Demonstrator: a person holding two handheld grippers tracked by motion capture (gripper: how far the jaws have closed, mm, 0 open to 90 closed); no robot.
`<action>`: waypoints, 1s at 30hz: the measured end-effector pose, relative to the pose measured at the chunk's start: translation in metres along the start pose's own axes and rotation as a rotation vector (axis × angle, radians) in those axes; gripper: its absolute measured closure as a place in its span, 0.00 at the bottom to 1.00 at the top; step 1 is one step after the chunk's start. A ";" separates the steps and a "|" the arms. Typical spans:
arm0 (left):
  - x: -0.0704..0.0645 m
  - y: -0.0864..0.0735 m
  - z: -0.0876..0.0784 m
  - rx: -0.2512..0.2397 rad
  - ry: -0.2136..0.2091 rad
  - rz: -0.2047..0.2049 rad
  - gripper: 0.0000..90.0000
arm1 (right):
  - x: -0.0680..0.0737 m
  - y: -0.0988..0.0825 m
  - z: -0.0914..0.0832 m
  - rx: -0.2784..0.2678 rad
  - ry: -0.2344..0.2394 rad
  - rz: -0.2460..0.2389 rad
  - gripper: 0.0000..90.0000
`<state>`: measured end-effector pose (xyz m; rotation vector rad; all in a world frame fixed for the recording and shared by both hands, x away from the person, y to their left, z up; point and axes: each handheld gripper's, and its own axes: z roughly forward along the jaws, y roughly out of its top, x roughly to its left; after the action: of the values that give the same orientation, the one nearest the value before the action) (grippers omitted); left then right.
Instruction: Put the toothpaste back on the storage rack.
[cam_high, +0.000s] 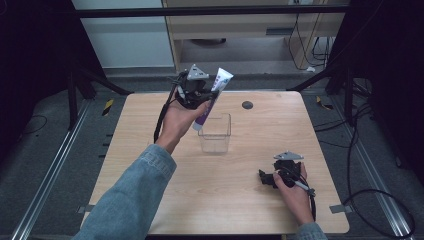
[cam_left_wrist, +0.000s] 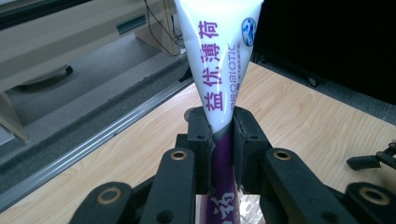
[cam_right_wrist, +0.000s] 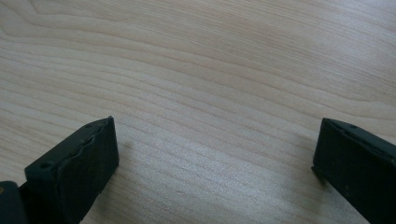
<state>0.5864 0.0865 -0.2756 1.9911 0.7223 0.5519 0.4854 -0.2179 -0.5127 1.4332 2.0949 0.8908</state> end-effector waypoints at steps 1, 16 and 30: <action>-0.001 0.000 0.001 -0.009 -0.002 -0.003 0.87 | 0.000 0.000 0.000 0.000 -0.001 -0.001 0.00; -0.001 -0.004 0.015 -0.045 -0.013 0.008 0.87 | 0.000 0.000 0.000 0.002 0.006 -0.004 0.00; -0.001 -0.008 0.020 -0.056 -0.011 0.011 0.87 | 0.000 0.000 0.000 0.001 0.005 -0.006 0.00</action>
<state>0.5964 0.0764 -0.2920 1.9455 0.6821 0.5610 0.4850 -0.2183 -0.5127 1.4265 2.1028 0.8923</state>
